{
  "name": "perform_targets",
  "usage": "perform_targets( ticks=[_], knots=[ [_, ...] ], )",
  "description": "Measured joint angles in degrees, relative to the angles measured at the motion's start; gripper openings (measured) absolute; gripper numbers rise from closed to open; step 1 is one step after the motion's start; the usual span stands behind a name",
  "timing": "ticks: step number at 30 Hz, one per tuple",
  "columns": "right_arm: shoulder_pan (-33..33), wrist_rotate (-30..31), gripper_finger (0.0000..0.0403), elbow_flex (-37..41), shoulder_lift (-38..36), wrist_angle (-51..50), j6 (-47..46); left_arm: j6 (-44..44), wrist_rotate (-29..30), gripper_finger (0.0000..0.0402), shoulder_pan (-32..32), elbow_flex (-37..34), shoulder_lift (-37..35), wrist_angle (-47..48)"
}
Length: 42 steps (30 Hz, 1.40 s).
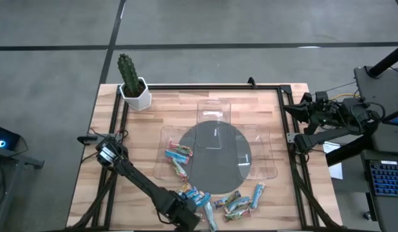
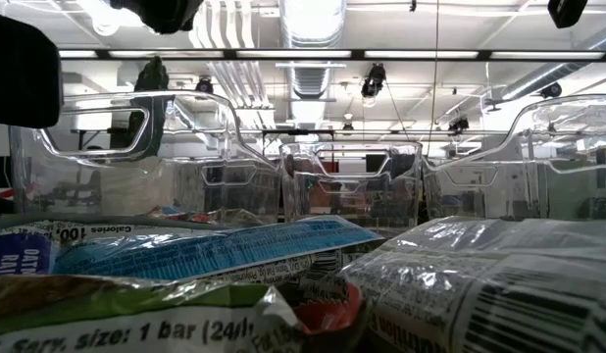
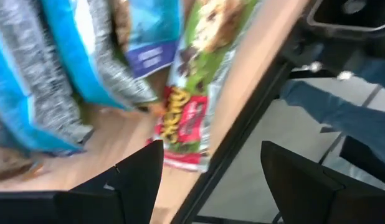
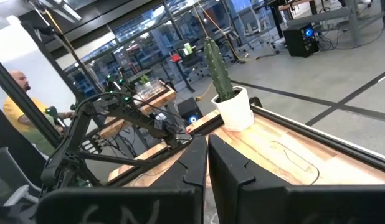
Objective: Pick and place Granola Bars by type
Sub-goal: Put the red granola bar into the left transparent bin
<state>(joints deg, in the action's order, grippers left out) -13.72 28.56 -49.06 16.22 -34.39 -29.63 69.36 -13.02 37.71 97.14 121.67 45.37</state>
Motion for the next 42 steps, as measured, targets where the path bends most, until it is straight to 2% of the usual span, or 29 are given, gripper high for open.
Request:
perform_targets(
  ticks=[6, 12, 15, 23, 35, 42],
  knots=[
    [0.0, 0.0, 0.0009, 0.0, 0.0, -0.2, 0.0, 0.8, -0.6, 0.0251, -0.1, 0.0, 0.0, 7.6],
    [0.0, 0.0, 0.0008, 0.0, 0.0, -0.2, 0.0, 1.7, 1.9, 0.0251, -0.1, 0.0, 0.0, 7.5],
    [0.0, 0.1, 0.0009, 0.0, 0.0, -0.2, 0.0, 1.8, 3.7, 0.0251, -0.2, 0.0, 0.0, 5.6],
    [0.0, 0.1, 0.0009, 0.0, 0.0, -0.2, -0.1, 1.8, 2.7, 0.025, 0.0, 0.0, 0.0, -3.6],
    [0.0, 0.1, 0.0009, 0.0, 0.0, -0.2, 0.0, -2.6, 5.1, 0.025, 0.0, -0.1, 0.0, -1.9],
    [0.0, 0.1, 0.0009, 0.0, 0.0, -0.2, -0.2, -1.8, 5.2, 0.025, 0.0, -3.7, -0.1, -8.0]
  ],
)
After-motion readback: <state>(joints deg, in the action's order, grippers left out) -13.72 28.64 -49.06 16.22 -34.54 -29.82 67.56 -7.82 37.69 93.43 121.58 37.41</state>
